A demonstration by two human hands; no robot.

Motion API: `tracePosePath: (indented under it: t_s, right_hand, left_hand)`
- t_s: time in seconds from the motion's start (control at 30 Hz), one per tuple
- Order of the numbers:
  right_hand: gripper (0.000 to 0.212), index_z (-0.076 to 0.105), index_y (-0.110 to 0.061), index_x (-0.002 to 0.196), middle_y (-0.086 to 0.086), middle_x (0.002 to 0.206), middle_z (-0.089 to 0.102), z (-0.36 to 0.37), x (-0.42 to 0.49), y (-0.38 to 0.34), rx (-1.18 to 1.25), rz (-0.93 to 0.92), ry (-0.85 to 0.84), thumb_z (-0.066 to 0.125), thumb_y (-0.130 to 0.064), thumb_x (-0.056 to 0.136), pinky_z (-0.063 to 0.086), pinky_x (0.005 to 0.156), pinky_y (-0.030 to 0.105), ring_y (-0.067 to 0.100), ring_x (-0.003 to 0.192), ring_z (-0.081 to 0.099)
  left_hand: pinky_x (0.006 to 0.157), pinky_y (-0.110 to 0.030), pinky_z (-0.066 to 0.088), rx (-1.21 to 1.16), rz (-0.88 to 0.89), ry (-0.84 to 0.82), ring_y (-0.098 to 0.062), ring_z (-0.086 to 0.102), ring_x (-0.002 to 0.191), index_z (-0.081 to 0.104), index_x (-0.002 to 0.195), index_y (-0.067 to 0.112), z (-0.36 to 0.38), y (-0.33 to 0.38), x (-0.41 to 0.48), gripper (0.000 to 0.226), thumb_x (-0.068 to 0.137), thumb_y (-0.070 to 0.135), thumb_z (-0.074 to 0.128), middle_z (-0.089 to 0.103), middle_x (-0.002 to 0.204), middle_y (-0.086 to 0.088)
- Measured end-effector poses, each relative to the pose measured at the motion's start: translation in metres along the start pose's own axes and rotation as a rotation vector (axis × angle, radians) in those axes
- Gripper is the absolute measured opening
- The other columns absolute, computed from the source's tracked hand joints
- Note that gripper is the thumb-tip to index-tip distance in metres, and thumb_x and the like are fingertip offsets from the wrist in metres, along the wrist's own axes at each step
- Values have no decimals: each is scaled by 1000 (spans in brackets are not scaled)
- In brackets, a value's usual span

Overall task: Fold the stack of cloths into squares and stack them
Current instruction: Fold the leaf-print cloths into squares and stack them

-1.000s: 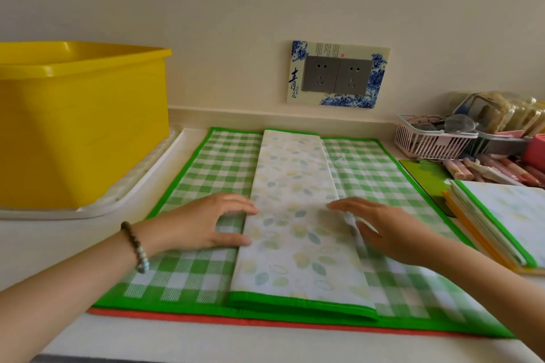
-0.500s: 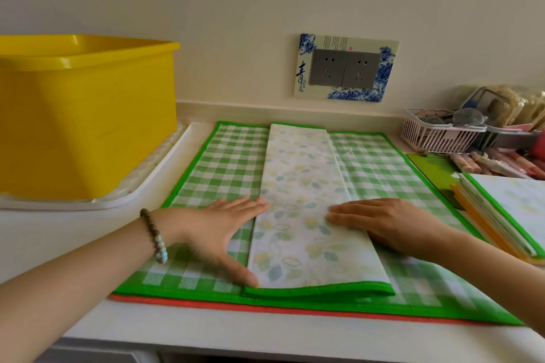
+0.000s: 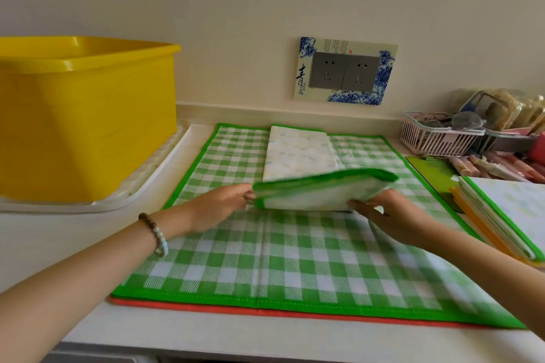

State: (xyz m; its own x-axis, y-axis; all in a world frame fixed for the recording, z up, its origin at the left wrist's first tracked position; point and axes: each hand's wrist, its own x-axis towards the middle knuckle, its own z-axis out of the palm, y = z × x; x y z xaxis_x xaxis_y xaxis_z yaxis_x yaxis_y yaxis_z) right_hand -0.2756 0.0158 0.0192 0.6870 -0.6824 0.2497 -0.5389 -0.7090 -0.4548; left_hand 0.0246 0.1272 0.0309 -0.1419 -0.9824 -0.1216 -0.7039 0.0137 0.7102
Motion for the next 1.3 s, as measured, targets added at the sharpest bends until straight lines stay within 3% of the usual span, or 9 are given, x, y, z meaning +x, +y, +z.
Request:
tracePosePath:
  t_s: [0.07,0.17,0.3,0.47,0.7,0.8,0.87,1.0,1.3]
  right_hand:
    - [17,66,-18,97,-32,72,64,1,10,1,97,77,20,50,-22,94,47,63,7,-13,67,60]
    - [15,67,-14,98,-16,77,67,2,25,4,240,189,70,54,-19,93,52,56,17,-5,60,62]
    - [18,64,-11,88,4,73,72,6,37,7,323,336,136,62,-29,87,52,57,35,17,60,63]
    - [26,59,-15,93,1,65,63,14,47,12,339,493,203,71,-34,80,38,48,25,12,45,47]
    - [37,51,-14,96,3,79,62,17,56,11,230,578,215,75,-34,77,39,52,25,13,60,53]
    - [29,51,-17,107,2,108,59,19,46,0,-33,443,266,60,-37,88,45,66,26,15,81,57]
    - [34,50,-21,124,-1,130,51,23,34,-13,-121,265,222,47,-39,95,44,85,27,15,105,56]
    - [48,30,-30,145,-13,153,24,32,13,-34,-171,71,-66,27,-44,99,12,116,26,4,142,18]
    - [52,12,-37,148,-18,156,8,44,9,-31,-225,34,-266,16,-49,98,-7,115,24,-3,142,-1]
  left_hand:
    - [101,-32,40,-10,-9,55,0,53,107,51,118,37,-1,-4,9,25,95,27,51,57,115,20]
    - [90,-24,46,50,-24,147,-1,56,99,45,134,26,2,-6,23,54,85,43,62,58,111,17]
    - [68,-16,44,-22,-60,258,-6,61,86,48,129,19,7,1,39,57,81,43,68,66,98,8]
    - [57,-21,42,-26,-124,278,-13,57,66,38,136,15,11,3,55,70,80,43,69,71,86,0]
    - [62,-21,42,230,-176,322,-10,53,75,33,138,20,13,14,57,68,82,35,68,59,97,1]
    - [92,-21,40,430,101,369,-7,42,115,40,138,29,20,22,46,52,90,31,59,45,130,7]
    - [115,-29,19,498,224,233,-6,24,136,36,142,34,27,27,35,46,96,40,43,30,148,14]
    - [116,-28,-5,667,214,23,-2,-6,143,13,149,35,42,25,25,60,95,59,18,2,156,18]
    - [118,-26,2,572,155,0,-1,-1,143,11,150,35,50,22,27,68,90,66,20,5,156,19]
